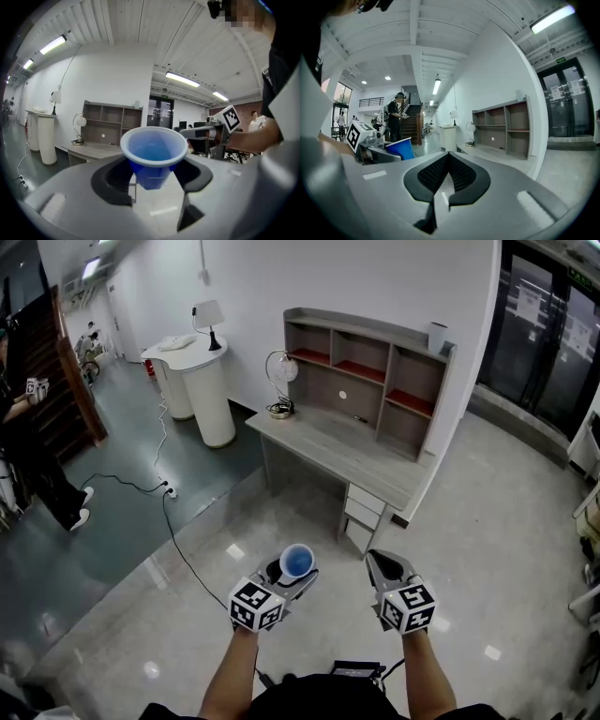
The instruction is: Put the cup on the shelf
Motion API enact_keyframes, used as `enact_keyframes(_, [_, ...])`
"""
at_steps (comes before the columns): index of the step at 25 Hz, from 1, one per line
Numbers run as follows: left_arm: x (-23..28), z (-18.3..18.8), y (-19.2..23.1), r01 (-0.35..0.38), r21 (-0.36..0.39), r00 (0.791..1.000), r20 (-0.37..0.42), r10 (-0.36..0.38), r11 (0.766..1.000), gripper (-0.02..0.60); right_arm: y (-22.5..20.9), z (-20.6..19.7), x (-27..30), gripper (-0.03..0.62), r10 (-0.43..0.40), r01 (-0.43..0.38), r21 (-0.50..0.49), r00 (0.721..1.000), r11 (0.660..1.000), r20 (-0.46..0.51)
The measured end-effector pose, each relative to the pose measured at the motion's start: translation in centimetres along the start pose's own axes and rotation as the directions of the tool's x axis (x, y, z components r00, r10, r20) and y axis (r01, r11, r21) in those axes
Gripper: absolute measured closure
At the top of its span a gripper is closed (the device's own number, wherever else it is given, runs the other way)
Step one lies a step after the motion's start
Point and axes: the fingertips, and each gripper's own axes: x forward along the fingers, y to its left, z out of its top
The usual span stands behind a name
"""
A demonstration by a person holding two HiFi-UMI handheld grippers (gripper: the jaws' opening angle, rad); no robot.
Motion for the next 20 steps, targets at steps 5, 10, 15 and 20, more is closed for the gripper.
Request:
enact_keyframes(5, [-0.18,-0.50,-0.07,-0.007,-0.009,1.000,-0.002,0.007,1.000,0.318,0.22,-0.32,-0.31,0.582,0.003,-0.003,0.001,1.000,1.000,-0.001])
enact_keyframes(10, [-0.05,-0.49,-0.25,-0.006,-0.011,1.000,-0.003,0.006,1.000,0.318,-0.05,-0.17,-0.51,0.582,0.003,-0.003,0.004,1.000,1.000,0.001])
enact_keyframes(15, [-0.13,-0.32,-0.41,-0.012,-0.006,1.000,0.002,0.012,1.000,0.318,-0.02,0.00,-0.77,0.582,0.009,-0.009,0.005,1.000,1.000,0.008])
enact_keyframes(20, [0.28,-0.58,-0.74,-0.018,-0.007,1.000,-0.005,0.018,1.000,0.318,-0.61,-0.13,-1.00,0.582,0.017,-0.017,0.010,1.000,1.000,0.012])
